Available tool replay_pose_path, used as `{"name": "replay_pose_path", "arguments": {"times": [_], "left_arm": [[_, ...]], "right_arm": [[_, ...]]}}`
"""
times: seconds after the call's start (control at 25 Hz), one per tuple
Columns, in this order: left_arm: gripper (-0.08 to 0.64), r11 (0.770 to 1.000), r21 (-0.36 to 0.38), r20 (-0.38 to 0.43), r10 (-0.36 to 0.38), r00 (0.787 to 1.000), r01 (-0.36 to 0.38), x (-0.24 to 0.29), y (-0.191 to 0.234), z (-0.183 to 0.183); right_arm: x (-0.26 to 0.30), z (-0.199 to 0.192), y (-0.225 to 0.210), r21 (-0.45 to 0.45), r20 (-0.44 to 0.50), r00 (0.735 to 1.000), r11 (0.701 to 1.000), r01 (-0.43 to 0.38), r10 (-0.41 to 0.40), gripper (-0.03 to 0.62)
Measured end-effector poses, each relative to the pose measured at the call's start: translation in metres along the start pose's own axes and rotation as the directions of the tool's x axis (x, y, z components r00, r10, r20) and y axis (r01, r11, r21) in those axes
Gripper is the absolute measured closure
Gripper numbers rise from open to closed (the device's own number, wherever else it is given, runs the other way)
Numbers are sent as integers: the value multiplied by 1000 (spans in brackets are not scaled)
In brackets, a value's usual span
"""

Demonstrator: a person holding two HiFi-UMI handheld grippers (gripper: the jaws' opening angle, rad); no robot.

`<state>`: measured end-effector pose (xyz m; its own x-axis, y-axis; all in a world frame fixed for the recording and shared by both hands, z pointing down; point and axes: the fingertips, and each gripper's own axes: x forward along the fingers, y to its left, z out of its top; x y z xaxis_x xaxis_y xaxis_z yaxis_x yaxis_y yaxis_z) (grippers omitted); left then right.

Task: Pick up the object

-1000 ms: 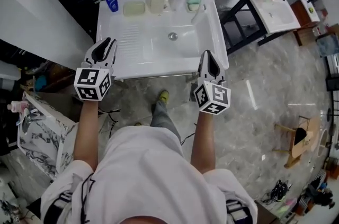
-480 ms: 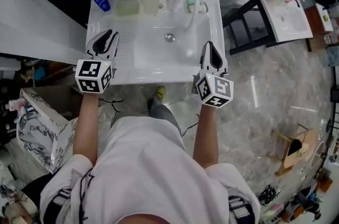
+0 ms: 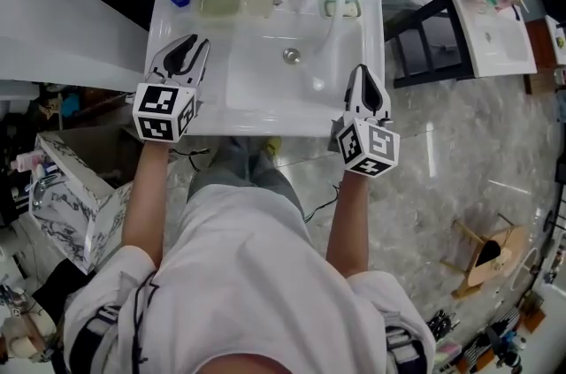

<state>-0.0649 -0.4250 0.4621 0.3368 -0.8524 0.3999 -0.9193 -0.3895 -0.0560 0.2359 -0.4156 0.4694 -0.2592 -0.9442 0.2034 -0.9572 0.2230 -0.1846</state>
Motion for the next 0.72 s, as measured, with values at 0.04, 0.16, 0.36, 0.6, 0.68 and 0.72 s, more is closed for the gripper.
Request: {"name": "replay_pose_path", "arguments": {"times": [0.04,0.16,0.36,0.6,0.68,0.72], "left_arm": [[477,1000,0,-2,-4,1000,4,3,1,0],[477,1000,1,-1,-22,1000,22,15,1,2],[476,999,12,-15,-45,999,45,40,10,0],[474,997,34,-46,-74,996,76,71,19,-4],[472,995,49,-67,-88,994,91,84,20,-8],[472,994,55,-79,-95,992,99,91,20,-10]], "right_arm": [[2,0,-1,-1,0,1000,1000,4,-4,584],[9,3,-6,-2,4,1000,1000,18,-18,584],[28,5,-13,-9,9,999,999,39,-39,584],[44,5,-23,-14,11,998,998,64,-64,584],[50,5,-27,-11,12,998,998,70,-70,584],[52,5,-28,-10,11,997,997,74,-74,584]]}}
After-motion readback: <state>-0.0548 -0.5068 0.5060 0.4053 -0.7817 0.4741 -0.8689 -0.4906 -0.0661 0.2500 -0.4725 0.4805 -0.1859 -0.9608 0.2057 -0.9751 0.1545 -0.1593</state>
